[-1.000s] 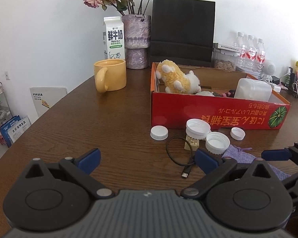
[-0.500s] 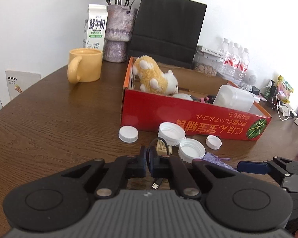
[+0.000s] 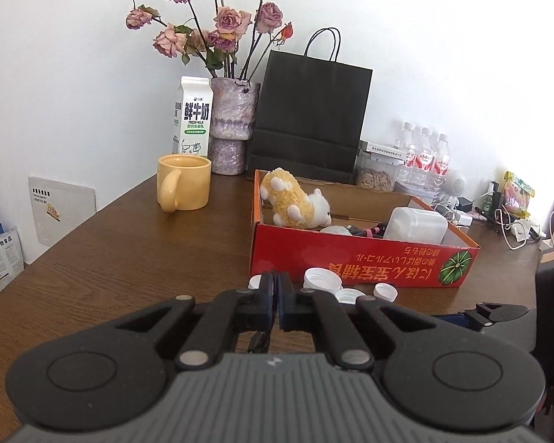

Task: Organize objects

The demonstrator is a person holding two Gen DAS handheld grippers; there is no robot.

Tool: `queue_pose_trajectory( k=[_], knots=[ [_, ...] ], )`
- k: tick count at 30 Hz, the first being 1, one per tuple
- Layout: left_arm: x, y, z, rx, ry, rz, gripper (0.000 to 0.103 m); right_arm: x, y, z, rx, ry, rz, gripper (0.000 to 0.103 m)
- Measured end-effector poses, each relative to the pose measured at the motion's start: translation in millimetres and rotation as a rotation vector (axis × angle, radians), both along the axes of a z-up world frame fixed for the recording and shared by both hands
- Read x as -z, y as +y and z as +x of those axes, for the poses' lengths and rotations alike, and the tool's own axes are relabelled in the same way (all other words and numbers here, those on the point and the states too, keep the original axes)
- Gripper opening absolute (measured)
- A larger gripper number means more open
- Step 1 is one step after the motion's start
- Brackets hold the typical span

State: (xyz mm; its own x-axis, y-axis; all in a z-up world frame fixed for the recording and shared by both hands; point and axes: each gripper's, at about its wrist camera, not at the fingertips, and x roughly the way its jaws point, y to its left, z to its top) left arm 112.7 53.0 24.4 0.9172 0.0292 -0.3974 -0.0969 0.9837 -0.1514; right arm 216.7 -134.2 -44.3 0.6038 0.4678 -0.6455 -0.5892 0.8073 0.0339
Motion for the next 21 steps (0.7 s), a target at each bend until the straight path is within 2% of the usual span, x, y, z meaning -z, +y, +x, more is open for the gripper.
queue_pose_trajectory(
  k=[1,3,5,9,11,17,21],
  knots=[
    [0,0,-2,0.000,-0.002,-0.001,0.004,0,0,0,0.003,-0.002,-0.002,0.103],
    [0,1,-5,0.005,-0.007,-0.004,0.004,-1,-1,-1,0.011,-0.013,-0.002,0.093],
    [0,1,-8,0.004,-0.010,-0.007,0.004,-3,-3,-3,0.021,-0.021,0.005,0.072],
    [1,1,-11,0.010,-0.011,-0.011,0.004,-5,-9,-4,0.039,-0.028,0.018,0.055],
    [2,1,-12,0.011,-0.010,-0.013,0.004,-7,-13,-5,0.047,-0.016,0.048,0.042],
    [4,1,-14,0.016,-0.005,-0.016,0.004,-21,-34,-14,0.065,-0.028,0.169,0.032],
    [3,-1,-14,0.021,-0.010,-0.019,0.004,-31,-47,-18,0.076,-0.037,0.228,0.031]
  ],
)
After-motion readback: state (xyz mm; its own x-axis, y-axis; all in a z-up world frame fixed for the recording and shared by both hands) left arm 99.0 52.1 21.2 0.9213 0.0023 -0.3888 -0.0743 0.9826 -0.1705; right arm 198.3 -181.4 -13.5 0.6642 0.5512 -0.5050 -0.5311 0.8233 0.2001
